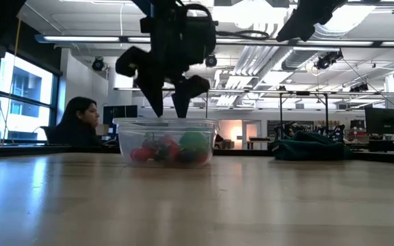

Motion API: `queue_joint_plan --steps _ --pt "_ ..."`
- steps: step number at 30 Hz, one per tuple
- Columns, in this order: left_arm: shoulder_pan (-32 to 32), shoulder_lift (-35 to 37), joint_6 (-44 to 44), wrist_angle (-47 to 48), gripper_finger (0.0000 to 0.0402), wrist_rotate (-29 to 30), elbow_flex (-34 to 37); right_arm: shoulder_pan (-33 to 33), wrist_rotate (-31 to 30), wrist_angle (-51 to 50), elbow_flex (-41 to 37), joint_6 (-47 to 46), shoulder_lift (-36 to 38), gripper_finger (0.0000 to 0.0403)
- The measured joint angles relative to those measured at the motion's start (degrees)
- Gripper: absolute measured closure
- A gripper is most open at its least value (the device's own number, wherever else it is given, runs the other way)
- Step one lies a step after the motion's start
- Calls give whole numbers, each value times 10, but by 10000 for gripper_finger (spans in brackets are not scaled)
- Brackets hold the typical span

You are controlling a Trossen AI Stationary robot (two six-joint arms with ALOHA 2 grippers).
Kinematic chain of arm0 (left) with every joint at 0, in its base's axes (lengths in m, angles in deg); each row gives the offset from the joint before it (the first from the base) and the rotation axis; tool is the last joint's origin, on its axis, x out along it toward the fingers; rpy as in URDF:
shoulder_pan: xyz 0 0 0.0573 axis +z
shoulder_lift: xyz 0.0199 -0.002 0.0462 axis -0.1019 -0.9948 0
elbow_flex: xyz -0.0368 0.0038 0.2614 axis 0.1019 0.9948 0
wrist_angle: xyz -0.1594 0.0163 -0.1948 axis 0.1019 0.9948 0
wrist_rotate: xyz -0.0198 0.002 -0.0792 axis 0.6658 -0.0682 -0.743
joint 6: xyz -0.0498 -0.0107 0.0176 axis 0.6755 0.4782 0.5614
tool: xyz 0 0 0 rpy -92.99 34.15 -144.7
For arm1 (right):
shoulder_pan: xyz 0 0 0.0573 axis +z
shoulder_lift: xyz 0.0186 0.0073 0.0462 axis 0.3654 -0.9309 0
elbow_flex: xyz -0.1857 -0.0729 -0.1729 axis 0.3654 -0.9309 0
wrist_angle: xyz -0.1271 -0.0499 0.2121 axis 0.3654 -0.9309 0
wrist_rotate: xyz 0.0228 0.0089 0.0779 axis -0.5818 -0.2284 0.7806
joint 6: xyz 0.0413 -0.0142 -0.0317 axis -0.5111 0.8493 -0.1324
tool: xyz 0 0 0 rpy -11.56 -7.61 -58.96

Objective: Pick and placing Produce into tupperware
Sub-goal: Return to Home Position

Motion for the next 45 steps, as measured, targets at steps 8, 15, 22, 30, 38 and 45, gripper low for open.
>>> queue_joint_plan --steps 8,15,22,30,38,45 --pt "2 62 10 41 205 -55 -26 0 0 0 0 0 0 334" --pt "2 179 56 13 260 -60 -17 0 0 0 0 0 0 334" --pt "2 300 72 -93 298 -69 39 0 0 0 0 0 0 334" --pt "2 492 110 -229 328 45 158 0 0 0 0 0 0 334" --pt "1 683 180 -299 336 37 296 0 0 0 0 0 0 334" --pt "1 826 227 -366 337 35 406 0 0 0 0 0 0 334"
